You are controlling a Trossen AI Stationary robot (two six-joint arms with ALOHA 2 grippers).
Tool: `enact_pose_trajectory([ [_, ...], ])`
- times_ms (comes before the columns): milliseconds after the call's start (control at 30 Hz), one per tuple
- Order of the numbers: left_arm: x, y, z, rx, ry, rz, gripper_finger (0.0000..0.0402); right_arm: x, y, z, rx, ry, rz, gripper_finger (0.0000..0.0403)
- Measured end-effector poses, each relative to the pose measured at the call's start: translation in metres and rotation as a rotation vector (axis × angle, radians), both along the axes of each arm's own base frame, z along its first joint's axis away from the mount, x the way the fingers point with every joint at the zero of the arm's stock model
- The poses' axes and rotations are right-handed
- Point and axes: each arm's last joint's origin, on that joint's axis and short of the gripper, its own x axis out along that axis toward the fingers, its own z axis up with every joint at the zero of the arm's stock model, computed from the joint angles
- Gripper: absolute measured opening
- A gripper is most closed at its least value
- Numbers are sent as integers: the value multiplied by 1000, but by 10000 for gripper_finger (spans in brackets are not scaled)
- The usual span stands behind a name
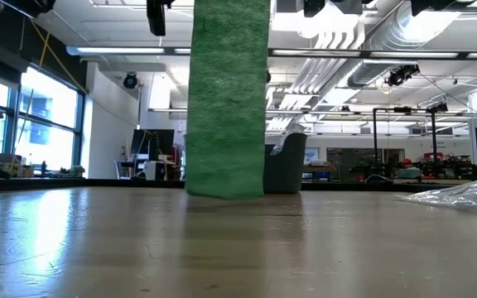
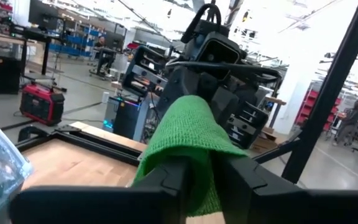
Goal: Roll bandage
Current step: Roll the green bandage
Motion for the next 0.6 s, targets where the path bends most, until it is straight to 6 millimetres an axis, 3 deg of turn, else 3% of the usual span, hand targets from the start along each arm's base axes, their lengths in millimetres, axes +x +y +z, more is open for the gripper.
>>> enact_pose_trajectory([
  [133, 0, 1, 0, -25, -4, 0, 92, 1, 0, -1, 0, 6, 11, 54],
  [300, 0, 1, 0, -24, -3, 1, 116, 8, 3, -11, 0, 26, 62, 90],
  [500, 0, 0, 0, -22, -3, 0, 115, 11, 3, -13, -9, 12, 56, 153],
  [600, -1, -2, 0, -16, -3, -11, 109, 11, 3, -12, -42, -2, 52, 161],
])
